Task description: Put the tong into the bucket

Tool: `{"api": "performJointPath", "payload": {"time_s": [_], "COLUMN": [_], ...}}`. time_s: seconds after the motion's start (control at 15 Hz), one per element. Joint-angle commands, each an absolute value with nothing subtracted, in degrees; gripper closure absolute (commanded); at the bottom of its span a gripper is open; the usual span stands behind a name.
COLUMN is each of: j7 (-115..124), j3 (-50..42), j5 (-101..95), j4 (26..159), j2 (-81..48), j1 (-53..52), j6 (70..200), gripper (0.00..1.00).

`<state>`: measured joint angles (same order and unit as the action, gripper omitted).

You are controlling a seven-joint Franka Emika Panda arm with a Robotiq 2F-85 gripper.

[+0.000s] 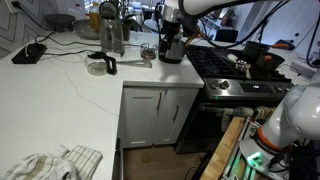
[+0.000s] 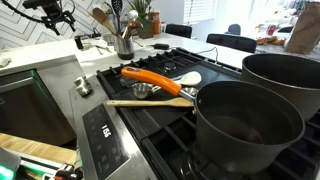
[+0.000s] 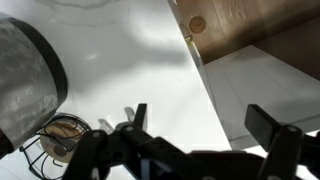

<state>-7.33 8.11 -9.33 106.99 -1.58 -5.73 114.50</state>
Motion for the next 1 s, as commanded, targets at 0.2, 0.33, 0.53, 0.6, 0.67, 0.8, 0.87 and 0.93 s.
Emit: {"api": "performJointPath", "payload": {"time_s": [0.2, 0.33, 0.53, 0.6, 0.67, 0.8, 0.87, 0.93], "j7": [-8.07, -8.27, -7.08, -7.21, -7.47, -8.01, -7.86, -7.74], "j3": [6.62, 6.29, 5.62, 5.47, 5.35, 5.33, 5.15, 4.94], "j5": [-13.00, -14.14, -16.01, -16.30, -16.55, -16.03, -16.08, -16.16], "j4": [97.30, 94.57, 90.96, 89.61, 88.50, 85.94, 84.77, 83.50], "j2": [-15.07, -18.63, -23.24, -24.76, -26.02, -28.64, -29.83, -30.97], "j1": [-6.52, -6.88, -7.89, -8.16, -8.40, -8.65, -8.89, -9.19], "j6": [123.53, 125.10, 127.01, 127.28, 127.63, 128.09, 128.85, 129.31], "gripper": [0.00, 0.00, 0.00, 0.00, 0.00, 0.00, 0.00, 0.00]}}
